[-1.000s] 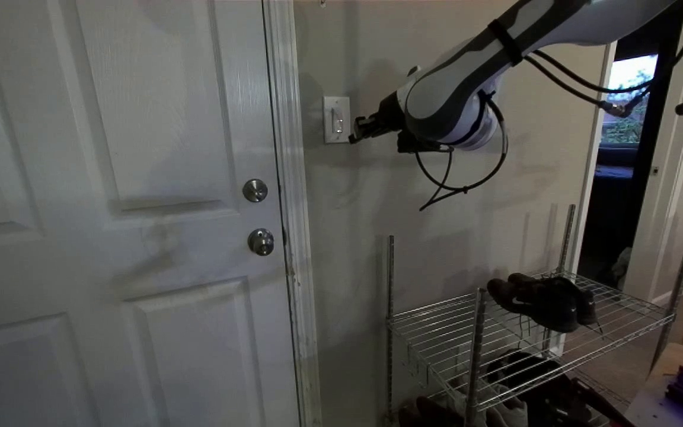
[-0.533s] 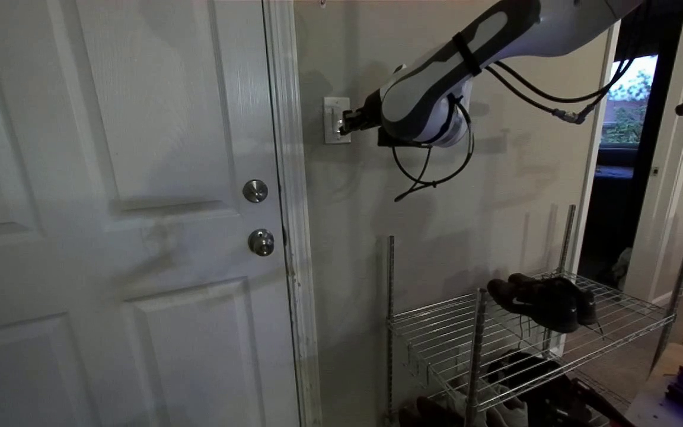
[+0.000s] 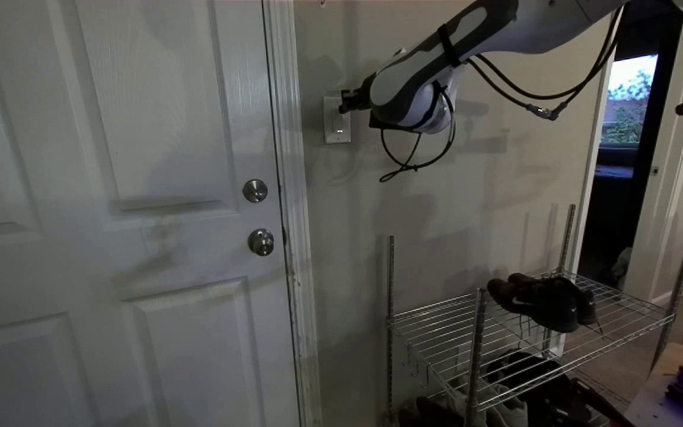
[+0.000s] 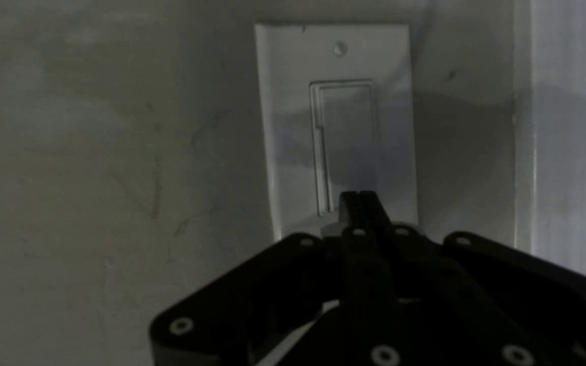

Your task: Turn on the light switch.

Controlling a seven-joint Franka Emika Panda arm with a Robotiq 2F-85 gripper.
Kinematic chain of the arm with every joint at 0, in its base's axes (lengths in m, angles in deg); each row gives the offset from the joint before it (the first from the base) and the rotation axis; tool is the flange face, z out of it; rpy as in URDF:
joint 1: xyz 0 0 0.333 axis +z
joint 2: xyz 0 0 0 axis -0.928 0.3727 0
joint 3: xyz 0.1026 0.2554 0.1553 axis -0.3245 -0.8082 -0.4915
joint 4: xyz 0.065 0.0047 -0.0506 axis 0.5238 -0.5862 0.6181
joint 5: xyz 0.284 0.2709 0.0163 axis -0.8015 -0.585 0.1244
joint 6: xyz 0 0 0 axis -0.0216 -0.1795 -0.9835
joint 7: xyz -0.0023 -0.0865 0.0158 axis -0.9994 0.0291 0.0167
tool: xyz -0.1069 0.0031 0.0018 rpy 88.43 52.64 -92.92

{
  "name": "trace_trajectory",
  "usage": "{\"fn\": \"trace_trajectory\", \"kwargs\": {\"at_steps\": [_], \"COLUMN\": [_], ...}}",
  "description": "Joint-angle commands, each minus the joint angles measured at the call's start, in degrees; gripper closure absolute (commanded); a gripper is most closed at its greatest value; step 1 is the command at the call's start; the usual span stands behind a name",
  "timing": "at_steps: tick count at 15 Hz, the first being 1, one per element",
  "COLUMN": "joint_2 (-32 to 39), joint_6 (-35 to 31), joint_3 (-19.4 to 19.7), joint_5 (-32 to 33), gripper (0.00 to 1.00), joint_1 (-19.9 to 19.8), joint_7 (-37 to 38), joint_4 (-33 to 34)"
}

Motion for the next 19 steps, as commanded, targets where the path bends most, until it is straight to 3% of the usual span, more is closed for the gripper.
{"fn": "trace_trajectory", "kwargs": {"at_steps": [1,19], "joint_2": [2.1,5.29], "joint_6": [-0.39,-0.36], "joint_3": [2.45,14.28], "joint_5": [-2.13,-6.08], "gripper": [0.96,0.99], "joint_1": [2.09,14.04], "joint_7": [-1.33,-0.65], "joint_4": [3.51,4.02]}}
